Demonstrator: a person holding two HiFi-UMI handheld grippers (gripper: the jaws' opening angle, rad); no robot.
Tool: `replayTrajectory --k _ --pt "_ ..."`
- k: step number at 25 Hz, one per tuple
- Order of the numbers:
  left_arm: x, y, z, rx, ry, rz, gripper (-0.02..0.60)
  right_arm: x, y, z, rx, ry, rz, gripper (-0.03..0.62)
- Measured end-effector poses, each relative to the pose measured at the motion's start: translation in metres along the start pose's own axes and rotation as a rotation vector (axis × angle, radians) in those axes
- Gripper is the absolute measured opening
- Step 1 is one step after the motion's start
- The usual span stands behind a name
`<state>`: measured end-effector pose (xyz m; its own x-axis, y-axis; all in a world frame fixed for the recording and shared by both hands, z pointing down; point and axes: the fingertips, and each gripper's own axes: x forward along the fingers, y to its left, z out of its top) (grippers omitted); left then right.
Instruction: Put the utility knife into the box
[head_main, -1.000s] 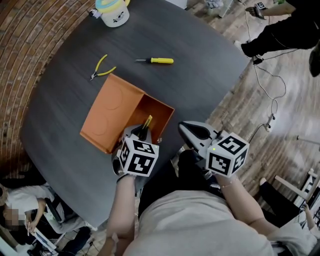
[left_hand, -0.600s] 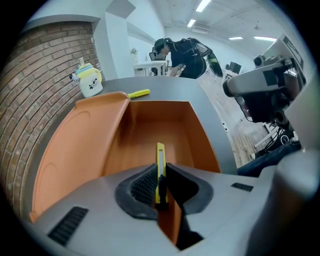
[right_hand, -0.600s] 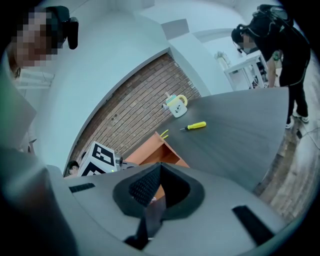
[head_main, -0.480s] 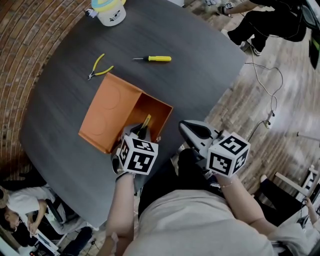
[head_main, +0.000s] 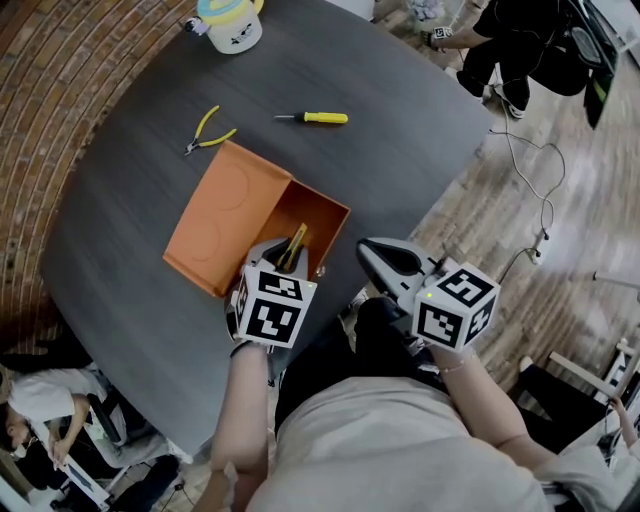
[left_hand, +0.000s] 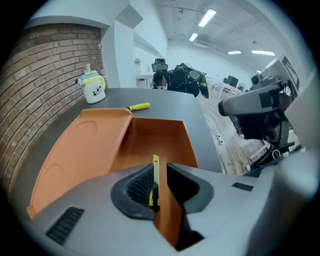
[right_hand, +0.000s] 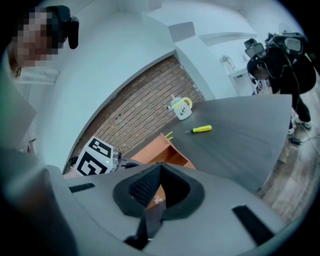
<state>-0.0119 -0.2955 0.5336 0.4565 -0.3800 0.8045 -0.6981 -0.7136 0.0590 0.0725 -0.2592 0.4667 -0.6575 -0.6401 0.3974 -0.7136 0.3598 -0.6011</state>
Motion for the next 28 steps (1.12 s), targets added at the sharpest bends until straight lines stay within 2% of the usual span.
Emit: replayTrajectory --k 7,17,21,26,28 --pt "-0.035 -0.003 0.026 -0.086 -0.149 -0.048 0.097 0.002 0.019 0.017 -0.074 -0.032 0.02 0.006" --pt "-0.086 0.004 0.05 -0.117 -0.309 -0.059 0.094 0.003 0.049 0.044 -0.172 -0.083 0.058 0.006" --pt "-0.117 0.013 0.066 -0.2 -0.462 -0.041 0.07 0.002 0.065 0.055 -0.218 -0.109 0.078 0.006" --pt "-0.154 0.015 0.088 -0.284 -0.64 -0.079 0.064 0.003 0.082 0.073 -0.261 -0.14 0.113 0.006" --pt "-0.167 0.021 0.093 -0.331 -0.707 -0.07 0.061 0.006 0.089 0.079 -0.289 -0.145 0.136 0.006"
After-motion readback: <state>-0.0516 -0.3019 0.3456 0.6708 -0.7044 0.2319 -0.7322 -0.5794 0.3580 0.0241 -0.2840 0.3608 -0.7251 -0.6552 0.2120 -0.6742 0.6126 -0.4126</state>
